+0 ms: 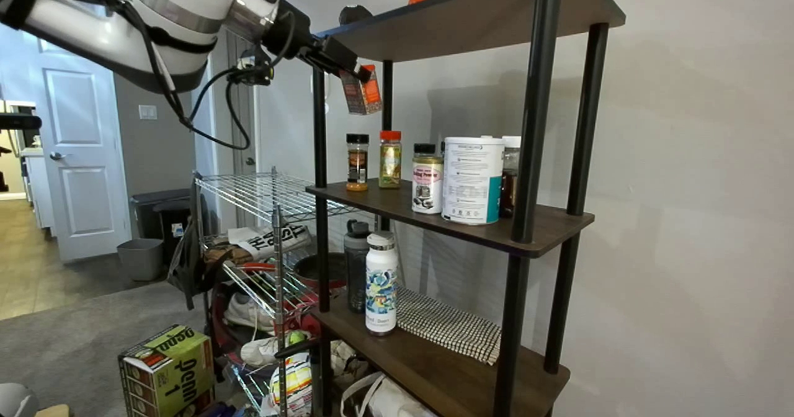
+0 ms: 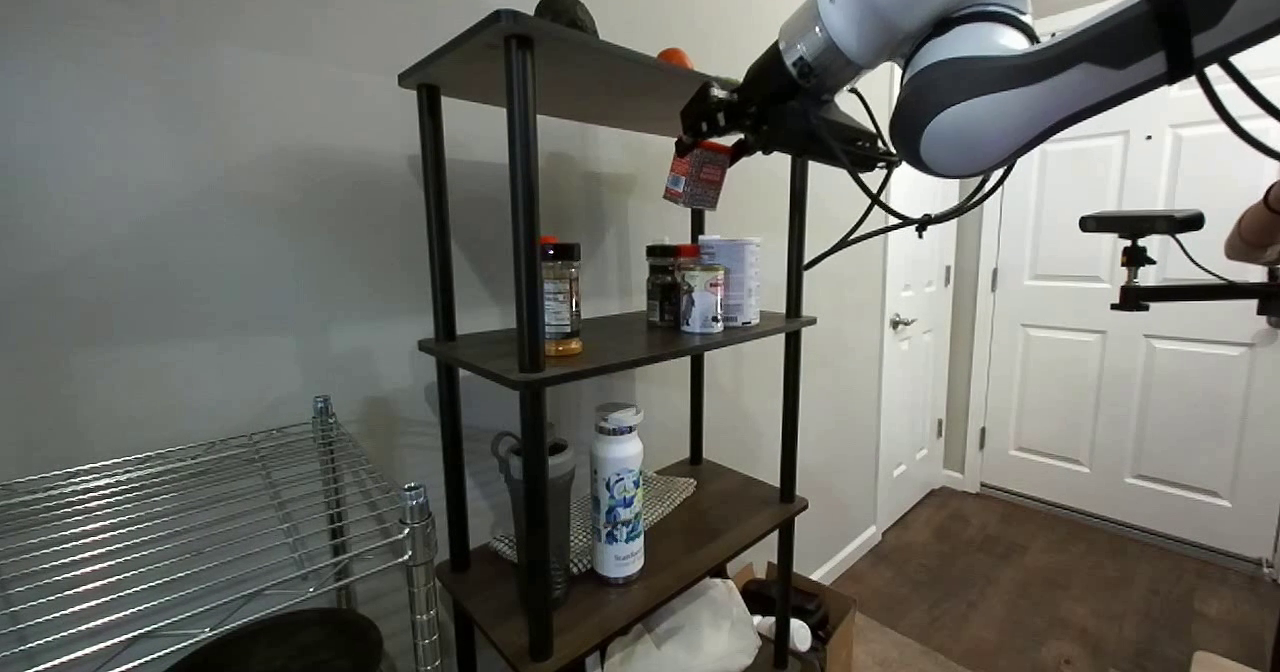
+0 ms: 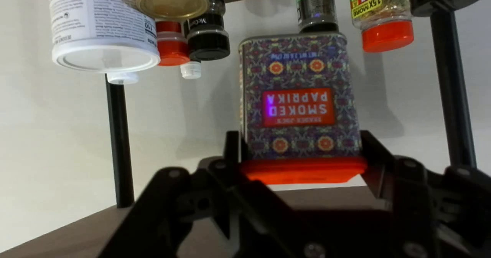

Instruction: Push the bottles aside, then move the small container to the top shelf

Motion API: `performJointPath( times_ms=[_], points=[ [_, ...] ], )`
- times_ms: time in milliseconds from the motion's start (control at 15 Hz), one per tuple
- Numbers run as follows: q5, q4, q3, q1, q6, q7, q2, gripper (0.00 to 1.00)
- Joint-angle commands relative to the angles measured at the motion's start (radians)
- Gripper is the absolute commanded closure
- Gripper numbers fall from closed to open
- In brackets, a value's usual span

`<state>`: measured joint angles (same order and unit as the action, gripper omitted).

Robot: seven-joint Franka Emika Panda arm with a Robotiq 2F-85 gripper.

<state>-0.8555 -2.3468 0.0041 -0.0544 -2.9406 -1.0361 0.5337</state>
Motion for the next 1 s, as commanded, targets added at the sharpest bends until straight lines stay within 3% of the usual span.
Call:
performJointPath(
  times_ms=[0,467,933],
  points=[
    [-0.002,-0.029,-0.015,-0.021,0.022,0.049,0.066,0.51],
    [0.003,-0.028,-0.022,-0.028,0.039,0.079,0.129,0.51],
    [0.011,-0.023,-0.044,-0.082,0.103,0.13,0.192,0.51]
  ],
)
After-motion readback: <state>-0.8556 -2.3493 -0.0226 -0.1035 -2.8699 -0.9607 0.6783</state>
